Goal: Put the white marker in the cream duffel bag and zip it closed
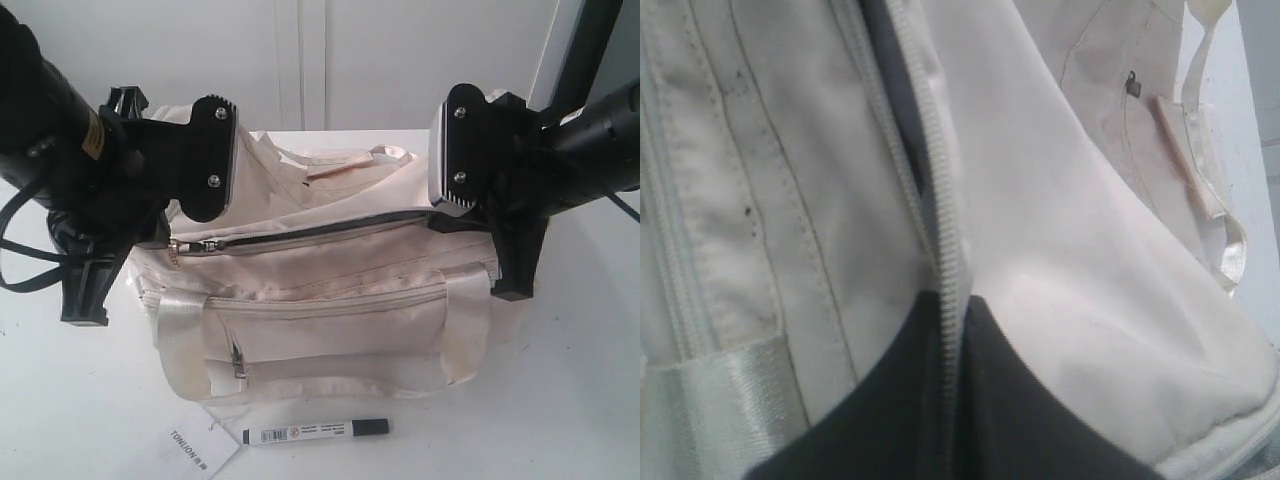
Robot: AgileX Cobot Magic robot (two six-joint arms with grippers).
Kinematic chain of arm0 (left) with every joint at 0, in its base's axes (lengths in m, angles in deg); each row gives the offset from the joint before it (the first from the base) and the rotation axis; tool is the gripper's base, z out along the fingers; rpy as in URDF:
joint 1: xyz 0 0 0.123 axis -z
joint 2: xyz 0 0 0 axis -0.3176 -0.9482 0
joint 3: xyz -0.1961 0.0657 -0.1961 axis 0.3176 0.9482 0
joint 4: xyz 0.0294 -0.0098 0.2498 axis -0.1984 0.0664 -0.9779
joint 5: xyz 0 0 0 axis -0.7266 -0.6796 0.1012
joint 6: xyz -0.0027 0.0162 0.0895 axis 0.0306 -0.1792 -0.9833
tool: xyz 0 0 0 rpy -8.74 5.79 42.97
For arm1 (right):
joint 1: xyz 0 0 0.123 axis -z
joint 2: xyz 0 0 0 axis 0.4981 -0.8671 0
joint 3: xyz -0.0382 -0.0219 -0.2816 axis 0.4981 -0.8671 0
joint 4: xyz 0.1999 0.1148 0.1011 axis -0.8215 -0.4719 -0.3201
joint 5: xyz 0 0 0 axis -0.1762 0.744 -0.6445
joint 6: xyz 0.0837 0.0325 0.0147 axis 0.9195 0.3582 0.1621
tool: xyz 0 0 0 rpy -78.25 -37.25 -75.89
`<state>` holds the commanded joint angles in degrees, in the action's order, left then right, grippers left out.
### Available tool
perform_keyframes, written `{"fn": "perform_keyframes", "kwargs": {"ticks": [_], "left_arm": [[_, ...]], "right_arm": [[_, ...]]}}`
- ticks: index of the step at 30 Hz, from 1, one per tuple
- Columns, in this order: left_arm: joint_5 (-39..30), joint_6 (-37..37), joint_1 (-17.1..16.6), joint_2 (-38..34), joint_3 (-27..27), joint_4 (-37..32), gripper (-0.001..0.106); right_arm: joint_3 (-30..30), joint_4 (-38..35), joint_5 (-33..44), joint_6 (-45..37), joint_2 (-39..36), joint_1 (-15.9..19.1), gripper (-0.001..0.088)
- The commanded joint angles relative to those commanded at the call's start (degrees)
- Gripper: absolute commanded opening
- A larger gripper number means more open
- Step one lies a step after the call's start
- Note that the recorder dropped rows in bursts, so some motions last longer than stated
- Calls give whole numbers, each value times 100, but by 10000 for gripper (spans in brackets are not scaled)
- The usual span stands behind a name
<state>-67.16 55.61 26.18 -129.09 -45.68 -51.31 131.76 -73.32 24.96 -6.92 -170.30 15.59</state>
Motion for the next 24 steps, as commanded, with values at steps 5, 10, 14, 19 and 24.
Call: {"fn": "perform_keyframes", "kwargs": {"ticks": [5,10,14,19,24], "left_arm": [[-72,0,0,0,0,-102,0],[-229,14,0,0,0,-251,0],[-296,395,0,0,0,-614,0],[-344,605,0,0,0,-857,0],[-444,605,0,0,0,-893,0]], "right_arm": [[0,86,-75,153,0,0,0],[0,120,-88,153,0,0,0],[0,327,-88,169,0,0,0],[0,350,-88,169,0,0,0],[0,564,-88,223,0,0,0]]}}
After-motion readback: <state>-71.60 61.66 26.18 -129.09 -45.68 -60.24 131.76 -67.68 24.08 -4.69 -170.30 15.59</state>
